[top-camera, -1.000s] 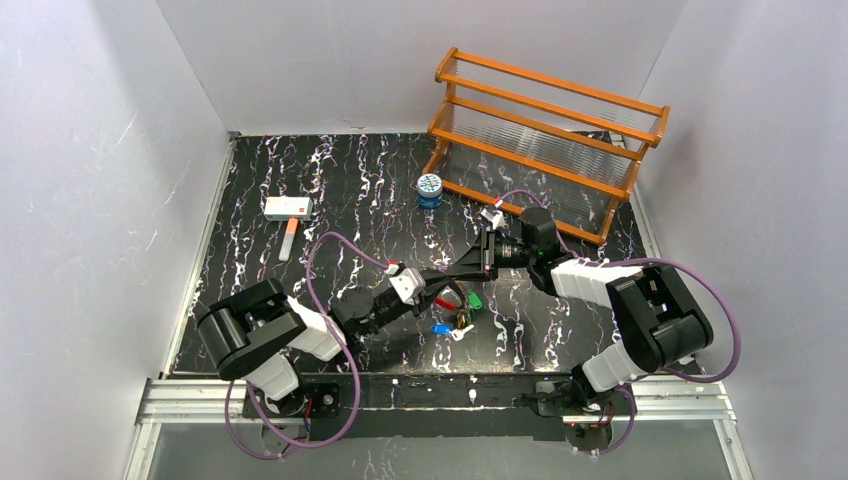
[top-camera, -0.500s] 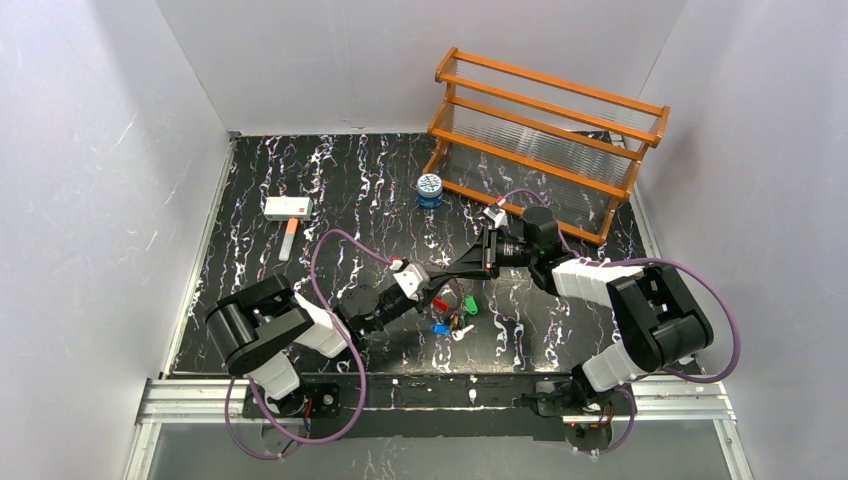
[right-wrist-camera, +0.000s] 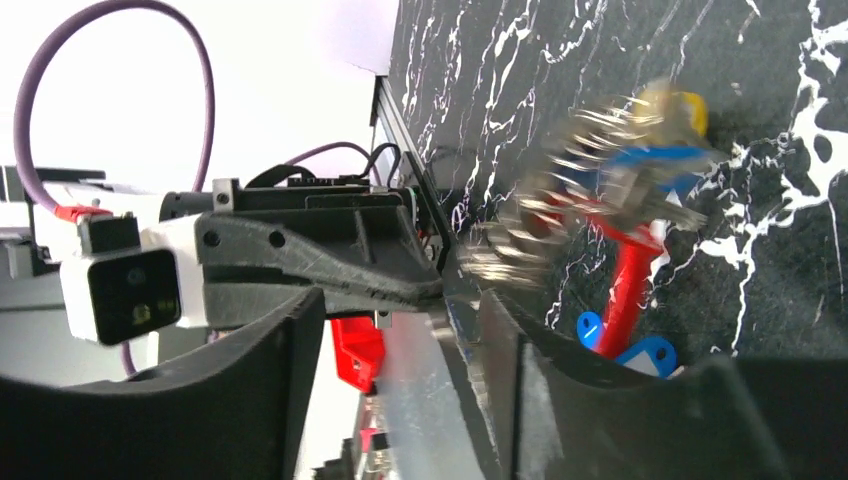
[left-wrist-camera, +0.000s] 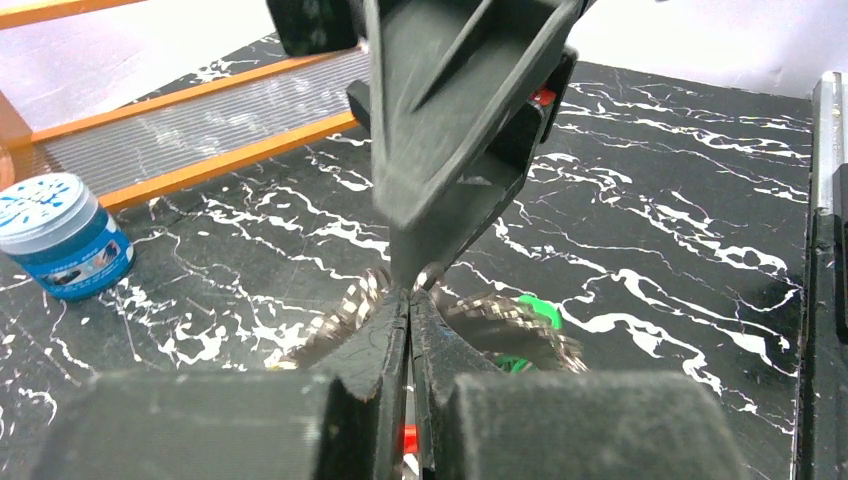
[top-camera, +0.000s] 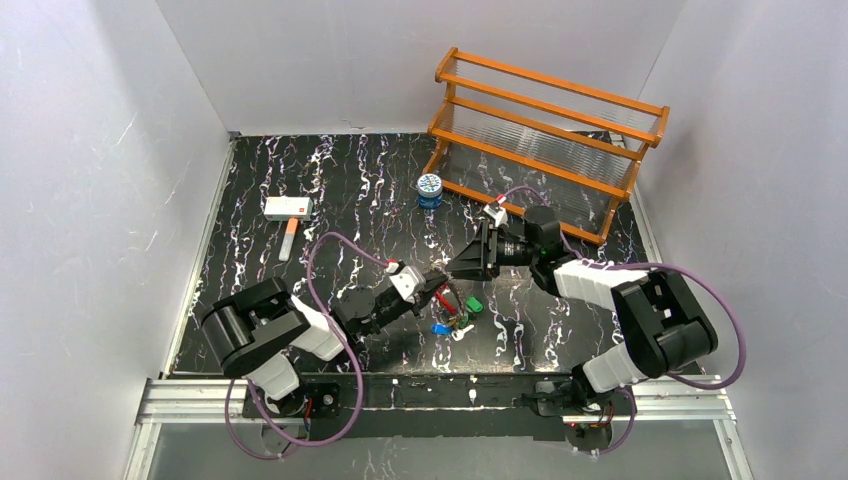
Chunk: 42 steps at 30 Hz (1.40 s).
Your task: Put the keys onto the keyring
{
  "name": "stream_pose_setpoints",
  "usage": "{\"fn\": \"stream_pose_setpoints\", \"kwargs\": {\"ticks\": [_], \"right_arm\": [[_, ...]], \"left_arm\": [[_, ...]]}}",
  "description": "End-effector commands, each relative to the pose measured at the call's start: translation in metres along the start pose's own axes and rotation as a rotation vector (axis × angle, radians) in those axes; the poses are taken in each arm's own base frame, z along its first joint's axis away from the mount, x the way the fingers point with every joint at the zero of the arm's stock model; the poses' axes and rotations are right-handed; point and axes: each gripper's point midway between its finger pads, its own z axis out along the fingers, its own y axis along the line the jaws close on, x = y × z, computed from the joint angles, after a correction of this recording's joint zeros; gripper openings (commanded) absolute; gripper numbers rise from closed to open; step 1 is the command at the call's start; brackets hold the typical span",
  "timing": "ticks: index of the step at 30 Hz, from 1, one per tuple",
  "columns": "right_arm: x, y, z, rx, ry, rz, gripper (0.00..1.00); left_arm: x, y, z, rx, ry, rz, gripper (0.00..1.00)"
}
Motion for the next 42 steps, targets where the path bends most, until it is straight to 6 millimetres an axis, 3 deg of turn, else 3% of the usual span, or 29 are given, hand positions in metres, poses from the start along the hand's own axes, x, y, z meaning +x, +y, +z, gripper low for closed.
{"fn": "stream_pose_setpoints", "kwargs": {"ticks": [1,6,13,17,22,27,32,38,42], "right_arm": [[-0.011,0.033,-0.008,-0.063,-0.029,-0.173,0.73],[-0.019,0.036,-0.015,0.004,-0.075,-0.294,0.86],[-0.031,0.02,-0.026,0.18,-0.114,-0.391,0.87],[-0.03,-0.006,-0.033,0.297,-0.105,-0.346,0.83],[-0.006,-0.054,-0.044,0.431,-0.047,-0.187,0.78],[0.017,-0.09,-0.057,0.56,-0.021,-0.079,0.74],[0.03,-0.11,-0.057,0.584,0.004,-0.019,0.66],[0.031,-0.117,-0.033,0.498,0.068,0.014,0.47],[0.02,-0.094,0.001,0.398,0.123,-0.044,0.17]], "left_arm": [[-0.07,0.013,-0.009,-0.07,-0.264,0.004,0.0],[-0.07,0.012,-0.017,-0.069,-0.264,0.009,0.0],[-0.058,0.016,-0.031,-0.098,-0.227,0.002,0.0],[-0.048,0.024,-0.044,-0.149,-0.2,-0.029,0.19],[-0.038,0.034,-0.063,-0.224,-0.175,-0.112,0.51],[-0.024,0.051,-0.078,-0.359,-0.117,-0.271,0.73],[-0.012,0.058,-0.082,-0.43,0.008,-0.299,0.86],[-0.02,0.064,-0.092,-0.461,0.049,-0.259,0.87],[-0.023,0.067,-0.099,-0.478,0.05,-0.26,0.87]]}}
